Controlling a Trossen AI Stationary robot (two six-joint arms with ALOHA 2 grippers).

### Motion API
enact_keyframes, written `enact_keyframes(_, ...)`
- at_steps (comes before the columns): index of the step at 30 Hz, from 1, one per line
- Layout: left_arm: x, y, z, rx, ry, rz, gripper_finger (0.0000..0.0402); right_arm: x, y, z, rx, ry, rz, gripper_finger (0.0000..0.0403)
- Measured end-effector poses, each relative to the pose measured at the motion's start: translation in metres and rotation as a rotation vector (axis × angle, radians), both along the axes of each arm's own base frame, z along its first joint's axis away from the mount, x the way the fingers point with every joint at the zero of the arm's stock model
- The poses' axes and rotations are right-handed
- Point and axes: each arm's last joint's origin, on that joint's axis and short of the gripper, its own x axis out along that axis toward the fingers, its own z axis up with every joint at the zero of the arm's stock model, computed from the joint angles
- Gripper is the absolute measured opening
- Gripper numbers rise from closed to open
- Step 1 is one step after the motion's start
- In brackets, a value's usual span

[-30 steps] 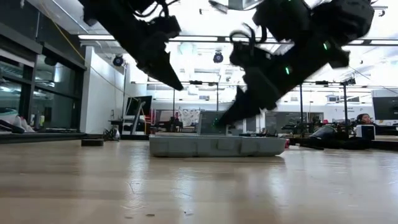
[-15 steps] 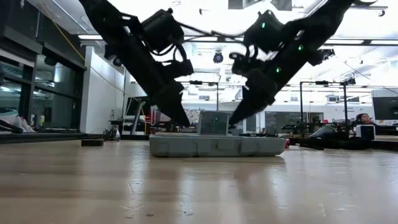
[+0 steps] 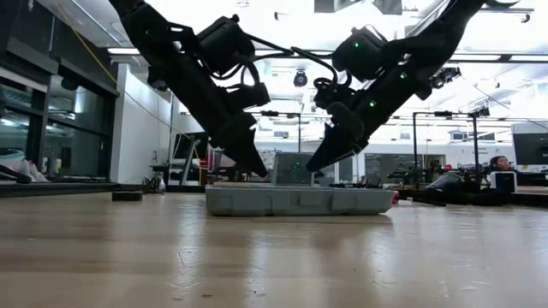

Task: Prefit tool cases
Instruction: Remove the orange pliers from the gray tool case

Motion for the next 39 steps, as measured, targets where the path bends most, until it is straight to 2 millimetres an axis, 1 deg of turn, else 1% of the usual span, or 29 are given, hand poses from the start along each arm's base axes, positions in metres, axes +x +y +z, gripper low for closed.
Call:
enact_keyframes(12,0.002,0.0,0.002,0.001,-0.028,-0.002,0.0026,0.0,-0.001,-0.001,-0.018,0.006,0.013,0.0055)
enact_keyframes(15,0.003,0.0,0.003,0.003,-0.049,-0.002,0.0026,0.002,-0.002,-0.006,-0.018,0.009,0.013,0.0055)
enact_keyframes(21,0.004,0.0,0.005,0.007,-0.066,0.0,0.0026,0.012,-0.001,-0.024,-0.023,-0.018,0.02,0.0055)
enact_keyframes(25,0.004,0.0,0.004,0.007,-0.056,0.0,0.0026,0.016,-0.002,-0.022,-0.036,-0.07,0.02,0.0055)
enact_keyframes(28,0.004,0.001,0.004,0.018,-0.057,0.011,0.0026,0.016,-0.004,-0.019,-0.052,-0.076,0.004,0.0055)
enact_keyframes(33,0.003,0.002,0.005,0.051,-0.054,0.042,0.0026,0.014,-0.004,-0.021,-0.063,-0.047,0.0,0.0055)
enact_keyframes(39,0.002,0.009,0.005,0.082,-0.044,0.059,0.0026,0.009,-0.002,-0.027,-0.049,0.036,0.02,0.0055)
